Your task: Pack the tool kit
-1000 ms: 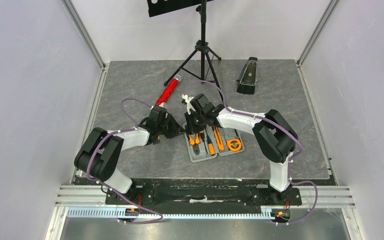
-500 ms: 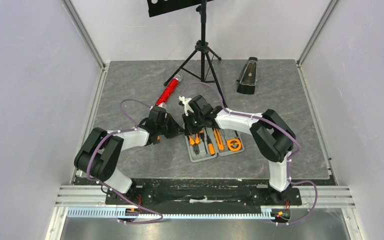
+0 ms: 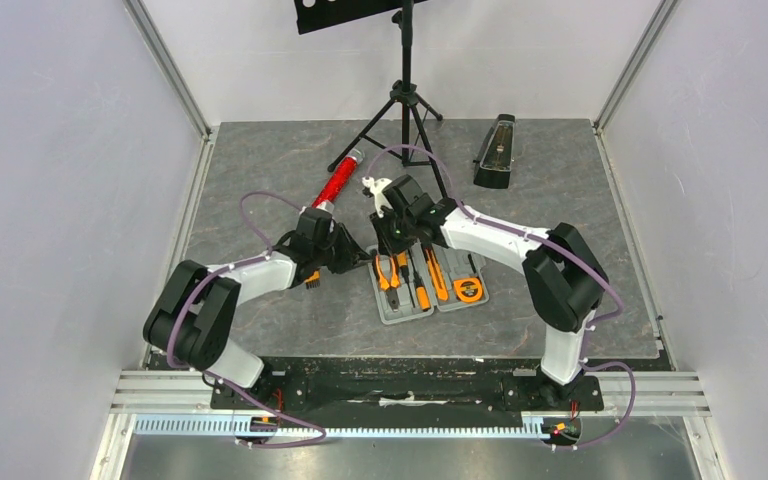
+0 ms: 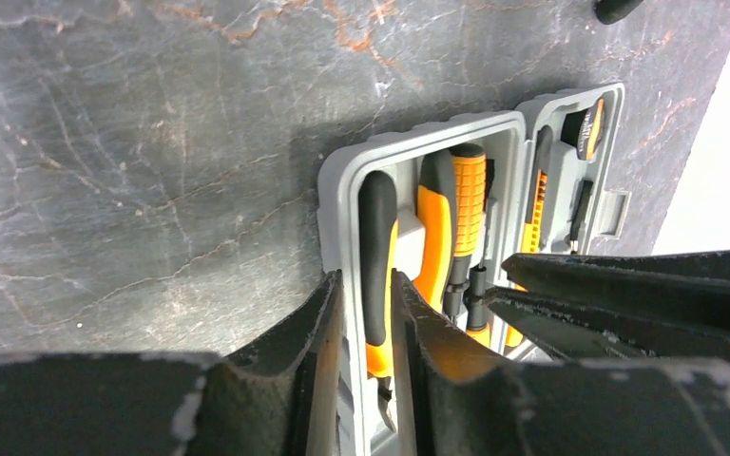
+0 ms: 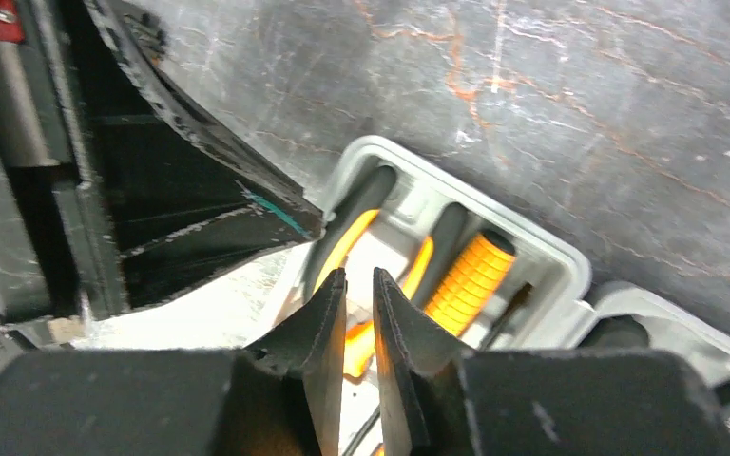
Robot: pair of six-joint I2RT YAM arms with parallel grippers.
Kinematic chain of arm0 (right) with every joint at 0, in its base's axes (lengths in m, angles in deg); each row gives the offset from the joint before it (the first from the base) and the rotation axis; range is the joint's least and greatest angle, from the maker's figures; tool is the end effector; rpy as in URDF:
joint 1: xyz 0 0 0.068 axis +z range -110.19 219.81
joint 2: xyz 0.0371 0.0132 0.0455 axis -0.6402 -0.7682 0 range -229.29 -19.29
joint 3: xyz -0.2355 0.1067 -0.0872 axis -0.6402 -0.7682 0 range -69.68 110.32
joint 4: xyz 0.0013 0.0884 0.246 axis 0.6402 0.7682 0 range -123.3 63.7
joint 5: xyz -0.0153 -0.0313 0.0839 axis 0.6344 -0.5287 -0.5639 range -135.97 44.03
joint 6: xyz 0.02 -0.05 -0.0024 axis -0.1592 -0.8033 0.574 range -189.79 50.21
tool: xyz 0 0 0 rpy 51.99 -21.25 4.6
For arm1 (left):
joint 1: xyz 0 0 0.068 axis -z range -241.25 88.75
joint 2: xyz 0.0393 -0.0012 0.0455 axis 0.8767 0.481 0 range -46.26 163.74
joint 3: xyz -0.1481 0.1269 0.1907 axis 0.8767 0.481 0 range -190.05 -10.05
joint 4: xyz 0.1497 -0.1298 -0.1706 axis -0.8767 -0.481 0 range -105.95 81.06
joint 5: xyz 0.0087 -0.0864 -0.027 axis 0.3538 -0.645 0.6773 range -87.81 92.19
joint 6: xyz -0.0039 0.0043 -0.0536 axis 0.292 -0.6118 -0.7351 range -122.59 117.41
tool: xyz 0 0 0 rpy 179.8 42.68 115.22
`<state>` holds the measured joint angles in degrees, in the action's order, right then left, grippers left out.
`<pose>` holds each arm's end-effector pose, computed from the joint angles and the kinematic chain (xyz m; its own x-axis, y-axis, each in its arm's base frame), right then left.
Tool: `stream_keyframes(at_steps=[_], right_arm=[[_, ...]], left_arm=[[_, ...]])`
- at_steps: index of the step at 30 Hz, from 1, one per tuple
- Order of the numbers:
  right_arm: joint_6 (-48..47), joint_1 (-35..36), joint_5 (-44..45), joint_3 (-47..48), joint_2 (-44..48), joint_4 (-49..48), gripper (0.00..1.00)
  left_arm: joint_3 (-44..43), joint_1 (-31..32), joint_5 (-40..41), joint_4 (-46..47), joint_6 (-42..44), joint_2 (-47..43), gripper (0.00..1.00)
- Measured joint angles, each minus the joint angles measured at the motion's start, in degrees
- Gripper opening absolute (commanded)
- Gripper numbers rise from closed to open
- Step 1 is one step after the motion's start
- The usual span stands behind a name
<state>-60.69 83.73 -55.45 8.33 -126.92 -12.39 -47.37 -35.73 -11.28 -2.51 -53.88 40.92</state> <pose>0.2927 0.2900 0.2120 -0.6691 -0.4278 -0.6077 -0.6621 0.7145 0.2261 0.2579 -0.1323 0.1538 -0.8341 -0.4426 -0.3293 -0.1265 0.7344 -0.6669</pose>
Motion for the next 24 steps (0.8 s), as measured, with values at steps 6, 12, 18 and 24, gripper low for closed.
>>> stream_keyframes(at_steps=[6, 12, 18, 24], right_arm=[[-0.33, -1.03, 1.86, -2.54, 1.29, 0.42, 0.21], [-0.28, -0.13, 1.7, -2.73, 0.79, 1.05, 0.23], [0.39, 1.68, 2.45, -1.75, -1.22, 1.14, 0.26], [0.52, 1.75, 6.19, -1.75, -1.4, 1.57, 0.22]], left_arm=[[-2.12, 0.0, 0.92, -2.38, 2.6, -0.55, 0.37], [-2.29, 0.0, 2.01, -4.5, 3.78, -1.05, 0.38], [-3.15, 0.85, 2.27, -5.14, 4.37, -1.03, 0.41], [-5.07, 2.49, 2.62, -5.18, 5.11, 0.5, 0.44]])
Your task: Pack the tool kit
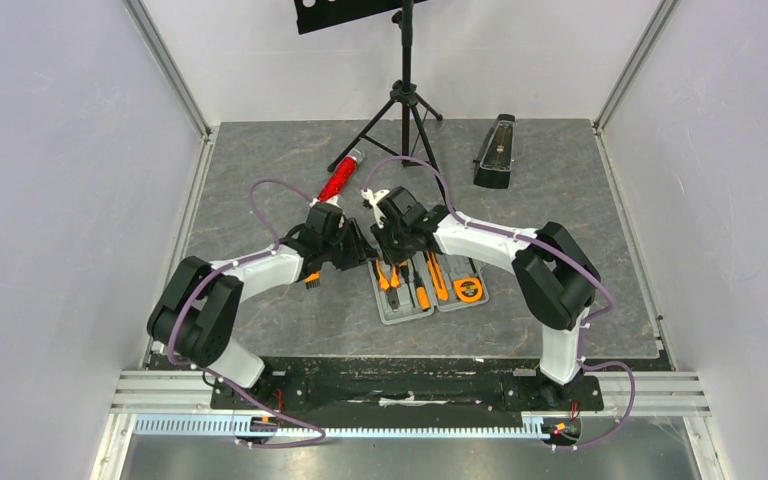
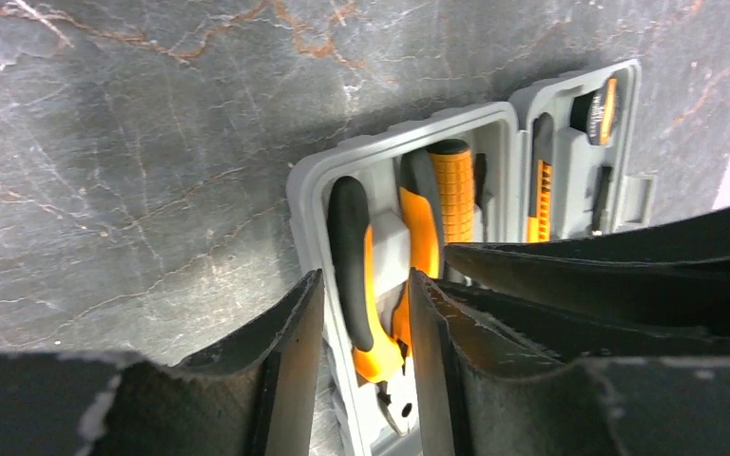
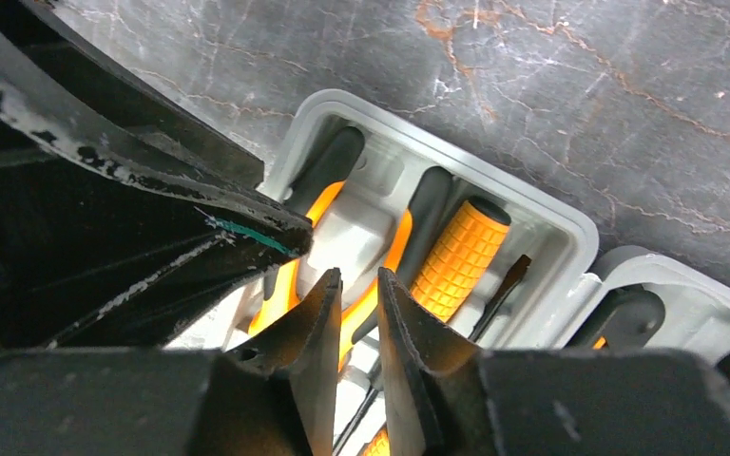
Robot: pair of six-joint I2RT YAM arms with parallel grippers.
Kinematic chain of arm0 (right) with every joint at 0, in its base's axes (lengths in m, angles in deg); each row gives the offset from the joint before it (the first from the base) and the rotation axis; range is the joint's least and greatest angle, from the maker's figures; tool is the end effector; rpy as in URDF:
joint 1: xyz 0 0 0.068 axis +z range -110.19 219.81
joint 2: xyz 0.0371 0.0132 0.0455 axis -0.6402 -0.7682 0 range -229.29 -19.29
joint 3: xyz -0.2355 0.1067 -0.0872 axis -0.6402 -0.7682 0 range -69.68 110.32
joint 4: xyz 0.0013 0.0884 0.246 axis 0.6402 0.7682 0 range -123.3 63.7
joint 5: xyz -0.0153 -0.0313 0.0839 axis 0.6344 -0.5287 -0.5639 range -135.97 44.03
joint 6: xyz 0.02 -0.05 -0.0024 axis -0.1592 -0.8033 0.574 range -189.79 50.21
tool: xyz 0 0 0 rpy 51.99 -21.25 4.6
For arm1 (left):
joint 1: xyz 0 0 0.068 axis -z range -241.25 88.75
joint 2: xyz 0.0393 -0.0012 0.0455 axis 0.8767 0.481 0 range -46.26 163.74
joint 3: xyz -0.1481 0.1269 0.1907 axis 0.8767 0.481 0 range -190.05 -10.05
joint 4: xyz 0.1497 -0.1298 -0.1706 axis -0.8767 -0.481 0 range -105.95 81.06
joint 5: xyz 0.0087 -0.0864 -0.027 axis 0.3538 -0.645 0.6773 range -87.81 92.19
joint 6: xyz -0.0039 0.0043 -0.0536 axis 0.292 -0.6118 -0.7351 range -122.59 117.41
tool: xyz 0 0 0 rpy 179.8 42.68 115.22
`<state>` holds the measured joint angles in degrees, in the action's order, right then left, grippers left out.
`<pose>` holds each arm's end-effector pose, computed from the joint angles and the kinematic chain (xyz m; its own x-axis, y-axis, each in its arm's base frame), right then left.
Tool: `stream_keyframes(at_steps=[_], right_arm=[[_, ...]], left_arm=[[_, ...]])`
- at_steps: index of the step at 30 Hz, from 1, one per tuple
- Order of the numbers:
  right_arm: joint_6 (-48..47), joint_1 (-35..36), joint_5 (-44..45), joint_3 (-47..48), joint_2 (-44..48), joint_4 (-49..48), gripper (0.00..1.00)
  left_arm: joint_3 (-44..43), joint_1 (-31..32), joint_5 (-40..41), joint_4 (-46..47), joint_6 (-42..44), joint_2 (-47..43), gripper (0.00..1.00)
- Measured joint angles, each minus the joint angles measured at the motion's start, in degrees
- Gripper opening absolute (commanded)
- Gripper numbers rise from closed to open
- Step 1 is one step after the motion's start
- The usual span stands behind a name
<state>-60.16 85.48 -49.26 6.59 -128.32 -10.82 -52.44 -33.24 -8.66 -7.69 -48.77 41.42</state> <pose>0.2830 0.2926 0.1910 -0.6892 -0.4666 -0.5543 -0.6306 0.7630 0.1418 0.2640 -0.1481 0.1696 -0.8439 -0.3536 -0.4034 -0.0406 0.7919 -0.6093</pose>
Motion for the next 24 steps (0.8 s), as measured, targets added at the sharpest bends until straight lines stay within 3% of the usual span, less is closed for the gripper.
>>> stream_keyframes(at_steps=[17, 24], right_arm=[[-0.24, -0.17, 2.93, -0.17, -1.2, 0.28, 0.01], [-0.26, -0.39, 1.81, -1.36, -1.07, -1.49, 0.0]], left_arm=[[-3.41, 2.14, 2.82, -5.75, 3.67, 3.91, 0.38], [-3.96, 2.4, 2.8, -5.92, 4.02, 4.61, 0.36]])
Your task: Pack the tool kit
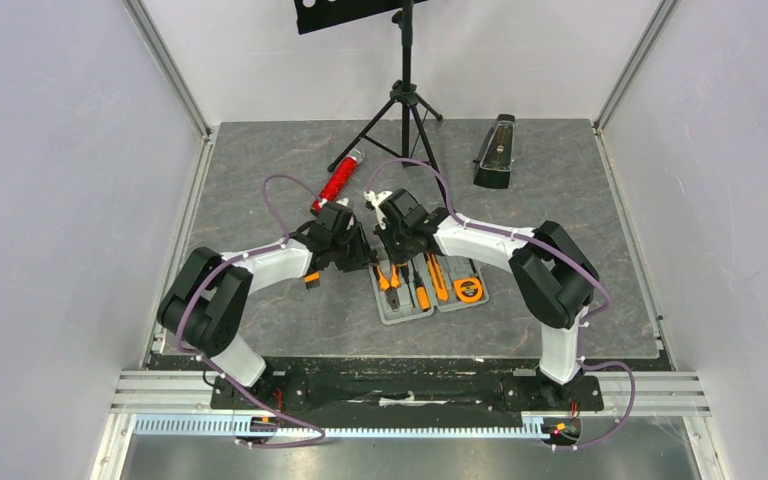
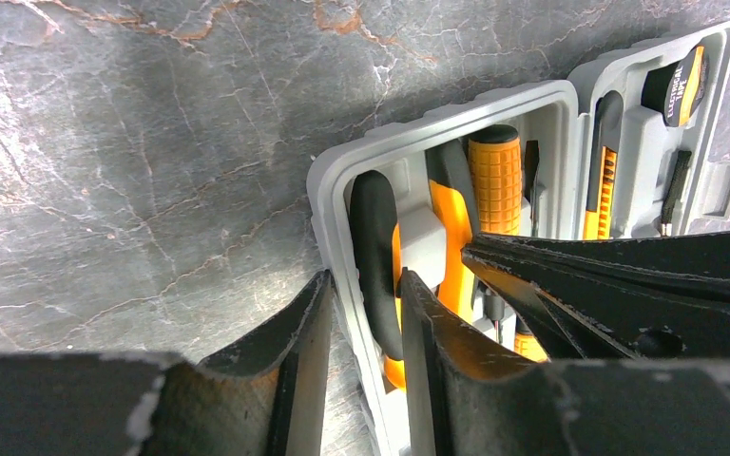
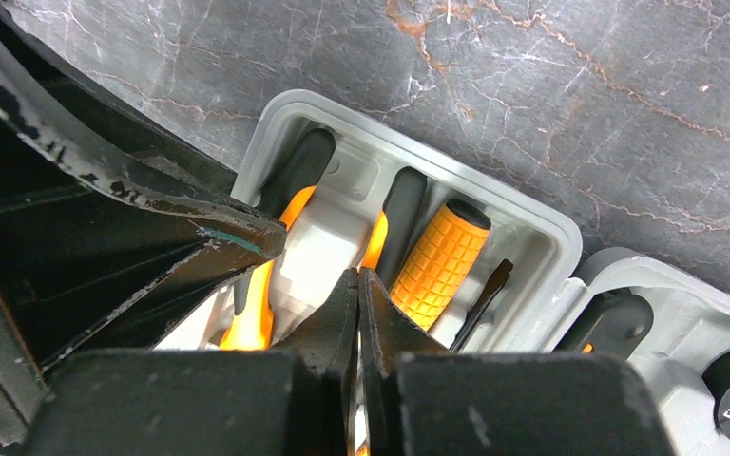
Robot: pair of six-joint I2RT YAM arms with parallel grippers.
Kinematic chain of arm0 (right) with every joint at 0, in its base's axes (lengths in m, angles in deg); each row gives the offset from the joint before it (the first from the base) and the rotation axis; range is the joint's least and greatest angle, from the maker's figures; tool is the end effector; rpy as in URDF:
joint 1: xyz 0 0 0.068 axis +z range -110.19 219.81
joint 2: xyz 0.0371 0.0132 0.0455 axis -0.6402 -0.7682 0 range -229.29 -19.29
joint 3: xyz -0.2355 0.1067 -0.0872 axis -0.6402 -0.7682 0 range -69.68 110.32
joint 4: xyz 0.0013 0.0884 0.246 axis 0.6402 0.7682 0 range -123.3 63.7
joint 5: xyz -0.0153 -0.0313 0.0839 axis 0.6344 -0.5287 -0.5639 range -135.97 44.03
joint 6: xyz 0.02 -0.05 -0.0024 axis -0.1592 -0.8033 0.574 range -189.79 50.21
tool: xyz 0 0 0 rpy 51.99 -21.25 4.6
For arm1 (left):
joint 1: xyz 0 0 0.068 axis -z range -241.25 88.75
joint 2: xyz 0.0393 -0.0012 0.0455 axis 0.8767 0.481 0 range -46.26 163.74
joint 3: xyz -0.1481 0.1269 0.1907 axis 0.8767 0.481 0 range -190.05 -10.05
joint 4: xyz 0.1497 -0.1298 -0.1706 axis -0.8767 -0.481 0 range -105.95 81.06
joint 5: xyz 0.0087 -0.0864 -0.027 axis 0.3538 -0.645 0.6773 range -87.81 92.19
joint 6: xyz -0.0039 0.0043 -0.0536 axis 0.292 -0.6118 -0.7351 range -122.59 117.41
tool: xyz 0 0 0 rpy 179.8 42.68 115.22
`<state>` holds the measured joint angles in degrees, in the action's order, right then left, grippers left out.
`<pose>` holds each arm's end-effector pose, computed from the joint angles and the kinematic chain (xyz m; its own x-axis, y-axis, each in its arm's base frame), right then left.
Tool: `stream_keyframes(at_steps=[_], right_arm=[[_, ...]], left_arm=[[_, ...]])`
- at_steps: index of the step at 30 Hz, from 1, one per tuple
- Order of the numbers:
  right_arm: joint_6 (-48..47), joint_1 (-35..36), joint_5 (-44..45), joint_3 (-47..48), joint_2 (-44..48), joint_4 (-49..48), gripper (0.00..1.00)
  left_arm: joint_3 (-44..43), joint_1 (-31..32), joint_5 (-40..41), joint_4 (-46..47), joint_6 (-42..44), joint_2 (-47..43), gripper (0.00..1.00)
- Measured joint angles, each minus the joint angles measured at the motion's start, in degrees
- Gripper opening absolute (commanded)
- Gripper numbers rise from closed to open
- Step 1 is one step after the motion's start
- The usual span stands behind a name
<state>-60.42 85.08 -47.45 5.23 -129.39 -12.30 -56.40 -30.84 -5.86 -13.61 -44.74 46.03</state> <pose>0.2855 0.2895 0.1783 -0.6941 -0.4695 -0.5456 -0.6155 0.7801 0.1118 0.2677 -0.1630 0.1585 -0.8819 -0.2527 -0.3979 -0.0187 0.8623 -0.5061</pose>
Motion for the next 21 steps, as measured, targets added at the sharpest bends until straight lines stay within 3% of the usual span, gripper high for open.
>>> stream_keyframes(at_steps=[6, 12, 21], right_arm=[[-0.48, -0.2, -1.07, -0.76, 0.66, -1.07, 0.0], [-0.87, -0.02, -5.33, -0.74, 0.72, -0.76, 0.07], [1.46, 0.37, -10.29, -0.74, 1.4, -2.32, 0.1]], left_arm=[[-0.35, 0.02, 0.22, -0.59, 0.2, 0.0, 0.36], [-0.55, 0.22, 0.55, -0.98, 0.44, -0.07, 0.36], [1.09, -0.09, 1.81, -0.96, -0.11, -3.5, 0.42]])
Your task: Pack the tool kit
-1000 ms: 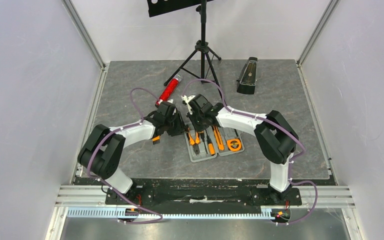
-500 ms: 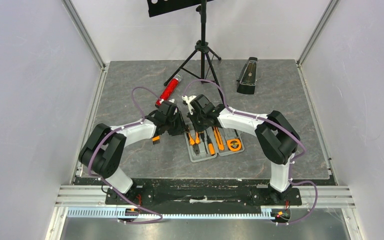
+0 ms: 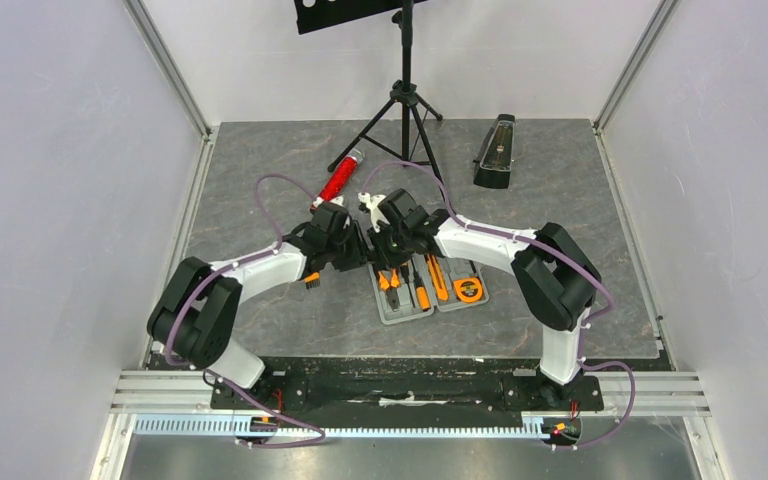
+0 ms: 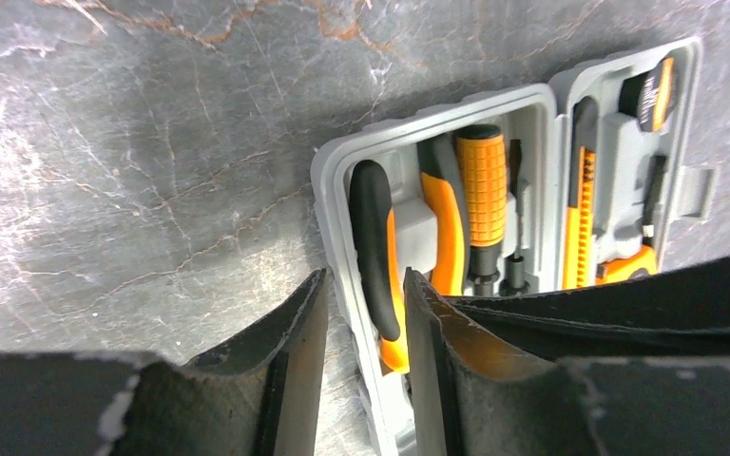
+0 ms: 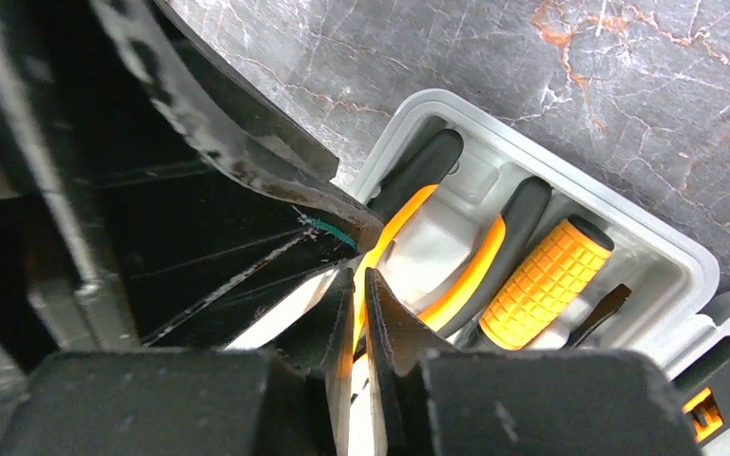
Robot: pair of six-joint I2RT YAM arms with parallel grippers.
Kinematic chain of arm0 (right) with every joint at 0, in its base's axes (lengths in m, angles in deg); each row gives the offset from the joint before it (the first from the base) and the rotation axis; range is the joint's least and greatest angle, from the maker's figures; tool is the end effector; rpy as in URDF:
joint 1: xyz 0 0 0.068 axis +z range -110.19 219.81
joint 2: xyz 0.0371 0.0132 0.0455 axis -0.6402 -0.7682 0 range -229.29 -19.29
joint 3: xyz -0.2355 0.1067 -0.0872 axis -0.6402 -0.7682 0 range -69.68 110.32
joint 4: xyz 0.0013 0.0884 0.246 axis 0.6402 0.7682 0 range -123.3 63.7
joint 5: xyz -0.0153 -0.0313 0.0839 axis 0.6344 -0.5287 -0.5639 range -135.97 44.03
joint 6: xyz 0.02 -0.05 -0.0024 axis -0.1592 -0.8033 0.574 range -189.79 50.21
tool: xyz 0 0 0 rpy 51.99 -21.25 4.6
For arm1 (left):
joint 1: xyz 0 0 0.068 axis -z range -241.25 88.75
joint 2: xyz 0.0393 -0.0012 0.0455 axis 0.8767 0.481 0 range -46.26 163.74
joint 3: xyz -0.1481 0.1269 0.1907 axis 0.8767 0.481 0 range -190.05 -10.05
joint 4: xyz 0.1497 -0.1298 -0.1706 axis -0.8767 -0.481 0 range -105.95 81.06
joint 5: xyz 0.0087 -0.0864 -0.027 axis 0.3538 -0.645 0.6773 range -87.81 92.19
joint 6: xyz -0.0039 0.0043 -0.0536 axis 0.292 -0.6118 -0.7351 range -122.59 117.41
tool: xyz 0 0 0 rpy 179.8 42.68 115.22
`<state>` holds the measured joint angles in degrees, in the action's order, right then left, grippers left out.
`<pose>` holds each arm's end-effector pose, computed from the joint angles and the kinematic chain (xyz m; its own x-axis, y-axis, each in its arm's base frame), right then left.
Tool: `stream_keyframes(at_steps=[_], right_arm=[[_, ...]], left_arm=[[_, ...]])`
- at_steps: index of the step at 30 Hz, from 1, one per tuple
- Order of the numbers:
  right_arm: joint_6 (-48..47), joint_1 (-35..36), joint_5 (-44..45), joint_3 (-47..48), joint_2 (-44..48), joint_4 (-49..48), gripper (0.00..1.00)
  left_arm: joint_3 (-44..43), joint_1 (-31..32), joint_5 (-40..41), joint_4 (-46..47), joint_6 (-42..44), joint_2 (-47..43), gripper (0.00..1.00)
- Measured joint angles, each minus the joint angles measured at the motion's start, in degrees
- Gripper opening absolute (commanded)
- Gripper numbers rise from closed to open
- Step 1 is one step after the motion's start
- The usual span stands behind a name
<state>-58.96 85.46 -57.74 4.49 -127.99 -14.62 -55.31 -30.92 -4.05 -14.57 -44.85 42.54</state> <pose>0.2784 0.2952 0.1870 -0.6974 -0.4503 -0.5576 -0.6663 0.6939 0.2730 0.2612 -0.1574 0.1693 -0.8622 -0.2700 -0.4287 -0.0221 0.8654 -0.5006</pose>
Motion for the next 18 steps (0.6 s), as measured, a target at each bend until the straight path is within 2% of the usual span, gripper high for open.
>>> stream_keyframes(at_steps=[9, 18], right_arm=[[1.79, 0.0, -0.22, 0.52, -0.72, -1.05, 0.09], [1.99, -0.11, 0.22, 0.83, -2.8, -0.9, 0.0]], left_arm=[[0.33, -3.87, -0.37, 2.8, -2.08, -2.25, 0.41], [1.81, -8.07, -0.85, 0.37, -1.81, -4.63, 0.41]])
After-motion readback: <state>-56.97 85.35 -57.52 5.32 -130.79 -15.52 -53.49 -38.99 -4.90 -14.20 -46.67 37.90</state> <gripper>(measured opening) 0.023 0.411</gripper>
